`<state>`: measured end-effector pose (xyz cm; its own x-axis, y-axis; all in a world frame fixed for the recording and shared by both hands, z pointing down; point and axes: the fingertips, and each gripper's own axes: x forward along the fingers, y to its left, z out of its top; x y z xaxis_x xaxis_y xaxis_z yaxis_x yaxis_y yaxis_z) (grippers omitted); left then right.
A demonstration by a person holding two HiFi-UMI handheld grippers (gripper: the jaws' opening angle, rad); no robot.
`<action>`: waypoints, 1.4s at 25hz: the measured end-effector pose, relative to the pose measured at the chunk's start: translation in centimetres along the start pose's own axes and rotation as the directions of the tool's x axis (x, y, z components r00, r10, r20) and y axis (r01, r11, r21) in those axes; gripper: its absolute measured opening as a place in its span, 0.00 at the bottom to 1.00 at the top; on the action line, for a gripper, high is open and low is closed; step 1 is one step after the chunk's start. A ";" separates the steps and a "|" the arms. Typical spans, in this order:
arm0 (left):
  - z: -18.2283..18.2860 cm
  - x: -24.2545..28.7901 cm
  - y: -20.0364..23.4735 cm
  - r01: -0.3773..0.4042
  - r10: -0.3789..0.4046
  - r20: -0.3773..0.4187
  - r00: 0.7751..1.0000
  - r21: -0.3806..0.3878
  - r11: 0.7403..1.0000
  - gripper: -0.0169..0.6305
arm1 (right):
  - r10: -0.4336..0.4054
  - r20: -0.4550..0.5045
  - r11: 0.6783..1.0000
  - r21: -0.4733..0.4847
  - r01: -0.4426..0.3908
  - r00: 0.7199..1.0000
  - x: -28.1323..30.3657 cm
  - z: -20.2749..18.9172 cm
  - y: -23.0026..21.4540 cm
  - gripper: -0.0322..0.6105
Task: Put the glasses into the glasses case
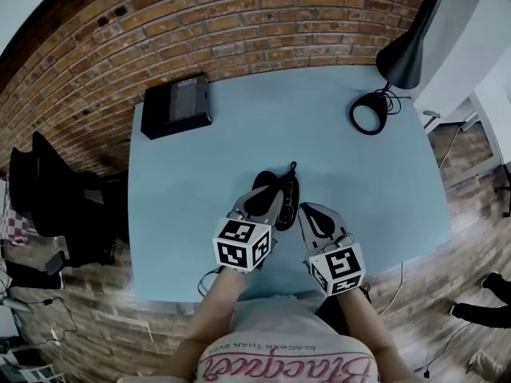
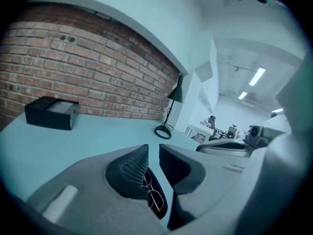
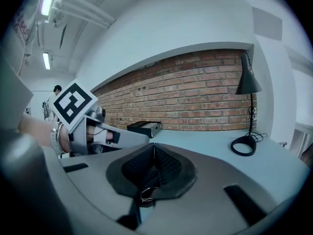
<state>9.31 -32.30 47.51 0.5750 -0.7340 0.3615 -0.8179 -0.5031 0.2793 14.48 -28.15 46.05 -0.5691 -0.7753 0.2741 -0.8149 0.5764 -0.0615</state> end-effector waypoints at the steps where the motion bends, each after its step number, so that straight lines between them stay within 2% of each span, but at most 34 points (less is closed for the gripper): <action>1: 0.8 -0.7 -0.3 0.004 -0.005 0.027 1.000 0.025 1.000 0.13 | -0.004 0.009 1.000 -0.005 0.004 1.000 -0.2 0.3 0.2 0.07; 7: 4.8 -5.3 -2.0 -0.016 -0.021 0.183 0.983 0.195 0.981 0.13 | -0.040 0.091 0.999 -0.014 0.041 0.995 -1.9 3.0 0.8 0.07; 10: 6.7 -7.4 -2.8 -0.036 -0.029 0.267 0.963 0.238 0.971 0.04 | -0.052 0.149 0.998 -0.035 0.058 0.987 -2.8 5.1 0.9 0.07; 16: 10.1 -11.5 -3.8 -0.116 -0.026 0.399 0.916 0.328 0.937 0.03 | -0.059 0.245 0.991 -0.102 0.086 0.968 -4.5 8.8 1.8 0.06; 19: 11.5 -13.3 -3.9 -0.115 -0.049 0.460 0.886 0.321 0.940 0.03 | -0.070 0.284 0.988 -0.113 0.106 0.956 -5.2 10.1 2.1 0.06; 22: 12.1 -14.6 -3.4 -0.132 -0.045 0.491 0.870 0.320 0.938 0.03 | -0.075 0.294 0.988 -0.110 0.112 0.953 -5.7 10.4 2.3 0.06; 28: 11.6 -15.3 -2.8 -0.123 -0.043 0.501 0.864 0.293 0.948 0.03 | -0.109 0.282 0.984 -0.105 0.144 0.953 -6.2 9.9 2.3 0.06; 35: 11.2 -15.4 -3.2 -0.089 -0.068 0.504 0.861 0.282 0.955 0.03 | -0.103 0.279 0.981 -0.128 0.143 0.955 -6.6 10.1 2.6 0.06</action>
<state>2.83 -24.51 31.08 0.5392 -0.8275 -0.1566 -0.8391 -0.5437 -0.0165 14.96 -24.12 34.44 -0.4904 -0.8715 0.0001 -0.8670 0.4878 0.1020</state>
